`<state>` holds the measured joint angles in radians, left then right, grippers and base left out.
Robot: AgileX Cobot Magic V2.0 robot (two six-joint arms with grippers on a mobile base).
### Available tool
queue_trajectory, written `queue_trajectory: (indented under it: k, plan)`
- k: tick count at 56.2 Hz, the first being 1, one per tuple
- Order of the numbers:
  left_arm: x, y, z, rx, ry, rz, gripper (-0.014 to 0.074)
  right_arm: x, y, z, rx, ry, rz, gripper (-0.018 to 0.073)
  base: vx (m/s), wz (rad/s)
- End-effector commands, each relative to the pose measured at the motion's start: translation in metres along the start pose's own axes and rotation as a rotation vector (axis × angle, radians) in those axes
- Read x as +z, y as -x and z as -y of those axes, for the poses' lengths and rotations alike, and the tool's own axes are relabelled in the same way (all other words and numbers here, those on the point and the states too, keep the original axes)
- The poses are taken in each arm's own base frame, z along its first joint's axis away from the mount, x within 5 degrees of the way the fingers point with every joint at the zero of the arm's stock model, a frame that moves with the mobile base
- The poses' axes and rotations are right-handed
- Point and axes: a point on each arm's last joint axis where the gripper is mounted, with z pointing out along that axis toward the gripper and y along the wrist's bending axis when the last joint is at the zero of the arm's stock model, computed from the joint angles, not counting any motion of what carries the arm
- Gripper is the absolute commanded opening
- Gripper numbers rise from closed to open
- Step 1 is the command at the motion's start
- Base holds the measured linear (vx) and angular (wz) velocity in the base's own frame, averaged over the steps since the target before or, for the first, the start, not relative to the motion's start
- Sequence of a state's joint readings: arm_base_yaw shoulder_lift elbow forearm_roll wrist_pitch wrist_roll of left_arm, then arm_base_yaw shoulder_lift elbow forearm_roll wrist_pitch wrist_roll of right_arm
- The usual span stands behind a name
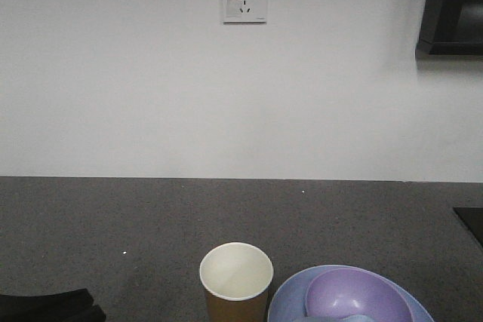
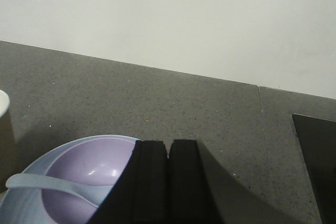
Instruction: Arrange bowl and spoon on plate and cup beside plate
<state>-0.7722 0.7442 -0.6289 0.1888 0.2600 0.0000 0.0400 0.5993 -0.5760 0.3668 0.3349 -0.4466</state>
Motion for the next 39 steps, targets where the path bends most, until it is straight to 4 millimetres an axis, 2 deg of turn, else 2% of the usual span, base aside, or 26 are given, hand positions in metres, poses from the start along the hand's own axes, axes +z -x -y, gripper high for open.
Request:
queue_trajectory:
  k: [1, 16, 25, 30, 34, 39]
  plan:
    - [-0.005, 0.017, -0.002, -0.010, 0.008, 0.115, 0.0003, -0.003, 0.016, 0.003, 0.000, -0.034, 0.102, -0.0006, 0.00, 0.00]
    - [-0.004, 0.017, -0.002, -0.010, 0.007, 0.117, 0.0003, -0.003, 0.016, 0.003, 0.000, -0.034, 0.102, -0.0006, 0.00, 0.00]
    - [-0.002, 0.005, -0.005, 0.034, 0.047, 0.174, 0.0003, -0.003, 0.016, 0.003, 0.000, -0.034, 0.102, -0.0006, 0.00, 0.00]
    - [-0.008, -0.017, -0.015, -0.058, 0.140, 0.224, 0.0003, -0.003, 0.016, 0.003, 0.000, -0.034, 0.102, -0.0006, 0.00, 0.00]
    - [-0.017, -0.044, -0.023, -0.128, 0.246, 0.252, 0.0003, -0.003, 0.016, 0.003, 0.000, -0.034, 0.102, -0.0006, 0.00, 0.00]
    - [-0.029, -0.079, -0.023, -0.159, 0.339, 0.254, 0.0003, -0.003, 0.016, 0.003, 0.000, -0.034, 0.102, -0.0006, 0.00, 0.00]
